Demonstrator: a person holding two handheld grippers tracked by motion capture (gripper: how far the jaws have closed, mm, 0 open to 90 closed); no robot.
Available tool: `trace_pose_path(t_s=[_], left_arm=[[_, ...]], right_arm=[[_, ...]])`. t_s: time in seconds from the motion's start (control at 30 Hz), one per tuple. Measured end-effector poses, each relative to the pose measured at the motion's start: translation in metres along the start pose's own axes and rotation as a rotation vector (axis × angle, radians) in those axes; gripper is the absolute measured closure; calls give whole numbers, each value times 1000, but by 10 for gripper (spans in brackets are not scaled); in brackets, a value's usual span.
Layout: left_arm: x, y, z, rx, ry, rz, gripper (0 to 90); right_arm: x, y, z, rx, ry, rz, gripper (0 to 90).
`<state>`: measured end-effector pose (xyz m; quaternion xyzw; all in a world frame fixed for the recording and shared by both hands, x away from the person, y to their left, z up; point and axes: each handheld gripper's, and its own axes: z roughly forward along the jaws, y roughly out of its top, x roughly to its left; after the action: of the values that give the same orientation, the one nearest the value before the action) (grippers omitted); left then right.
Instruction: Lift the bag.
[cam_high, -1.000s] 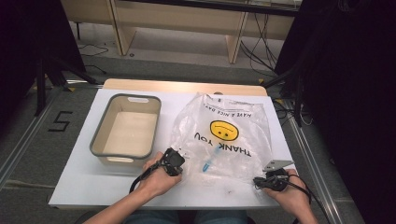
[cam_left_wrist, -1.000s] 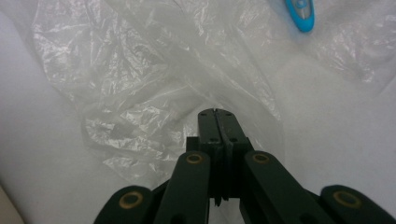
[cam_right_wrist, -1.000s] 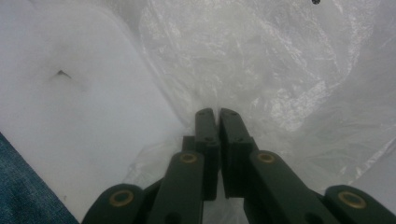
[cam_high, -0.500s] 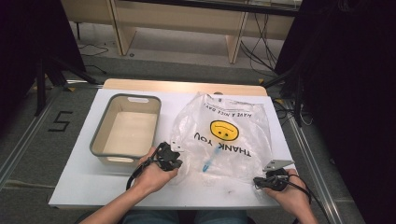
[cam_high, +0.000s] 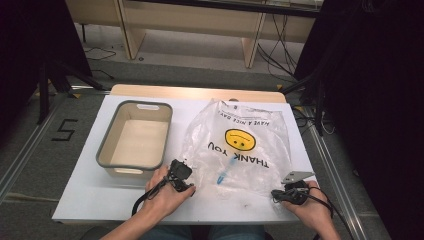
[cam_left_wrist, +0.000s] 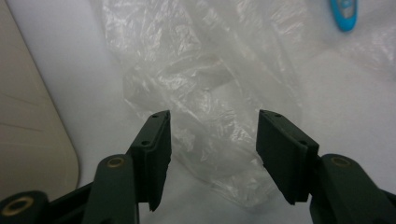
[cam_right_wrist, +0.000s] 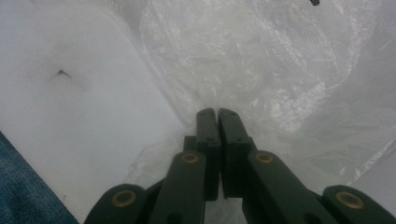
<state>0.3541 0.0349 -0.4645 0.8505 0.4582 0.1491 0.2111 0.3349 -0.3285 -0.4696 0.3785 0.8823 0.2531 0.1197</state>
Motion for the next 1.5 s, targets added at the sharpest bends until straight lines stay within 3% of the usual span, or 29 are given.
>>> trace_pose_path(t_s=[0.3,0.53,0.77,0.87,1.03,1.13,1.23,1.5], left_arm=[[4,-2,9,13,-66,-103,454],[7,-2,8,13,-60,-106,612],[9,0,8,26,-55,-80,770],[8,-1,9,9,-61,-68,867],[11,-1,9,5,-84,-56,895],[18,-1,9,-1,-131,-72,897],[21,-2,8,-37,-161,-69,897],[14,1,-5,-198,-188,30,897]], right_arm=[[1,1,0,6,-4,-4,887],[1,1,0,7,-6,-7,887],[1,1,0,9,-9,-7,887],[1,1,0,8,-8,-5,887],[1,1,0,7,-8,-4,887],[1,1,0,6,-7,-5,887],[1,0,0,5,-6,-4,888],[1,0,0,1,-6,4,895]])
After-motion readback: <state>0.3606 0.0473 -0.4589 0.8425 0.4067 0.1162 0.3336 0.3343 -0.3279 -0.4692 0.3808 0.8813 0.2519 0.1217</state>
